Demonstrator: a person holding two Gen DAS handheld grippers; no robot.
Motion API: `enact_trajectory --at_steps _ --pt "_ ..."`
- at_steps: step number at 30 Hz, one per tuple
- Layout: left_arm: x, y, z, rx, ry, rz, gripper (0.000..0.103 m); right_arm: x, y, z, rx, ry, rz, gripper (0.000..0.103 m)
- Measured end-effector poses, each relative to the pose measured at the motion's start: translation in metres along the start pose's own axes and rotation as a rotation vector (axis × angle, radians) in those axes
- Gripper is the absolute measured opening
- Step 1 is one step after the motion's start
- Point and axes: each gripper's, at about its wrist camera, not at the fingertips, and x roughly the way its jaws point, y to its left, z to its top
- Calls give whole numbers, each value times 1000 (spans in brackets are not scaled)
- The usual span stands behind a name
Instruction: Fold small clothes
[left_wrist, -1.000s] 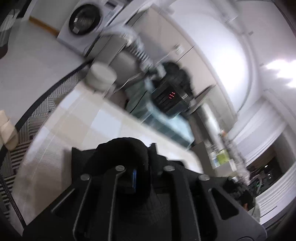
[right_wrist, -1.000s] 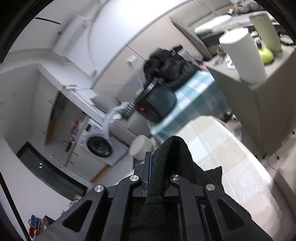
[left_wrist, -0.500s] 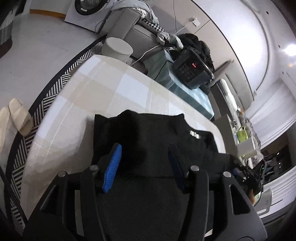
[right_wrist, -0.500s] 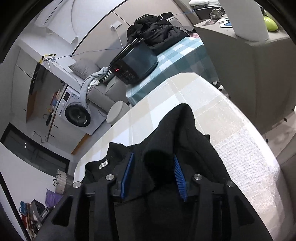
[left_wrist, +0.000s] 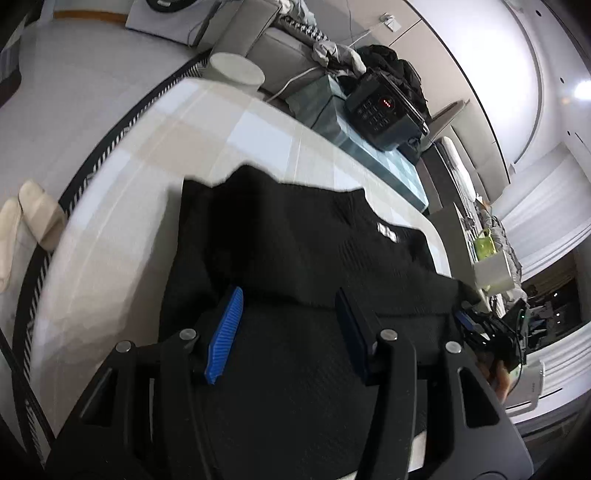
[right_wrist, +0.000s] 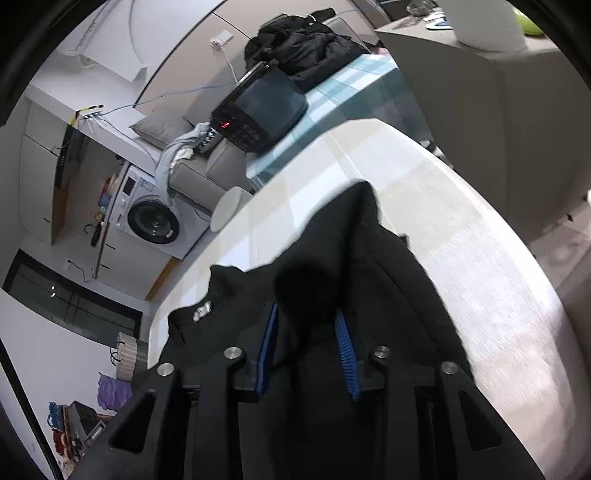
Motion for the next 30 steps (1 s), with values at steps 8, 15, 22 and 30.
enact_trajectory --at_steps 8,15,22,30 --pt "29 8 2 -58 14 -14 48 5 1 -4 9 -3 26 38" --pt "37 6 19 -73 -73 -64 5 22 8 9 13 -57 -4 13" --pt "23 -9 76 -112 -239 -108 12 11 32 48 28 -240 59 17" --pt "27 12 100 -196 -292 -35 42 4 49 64 -25 -286 -40 26"
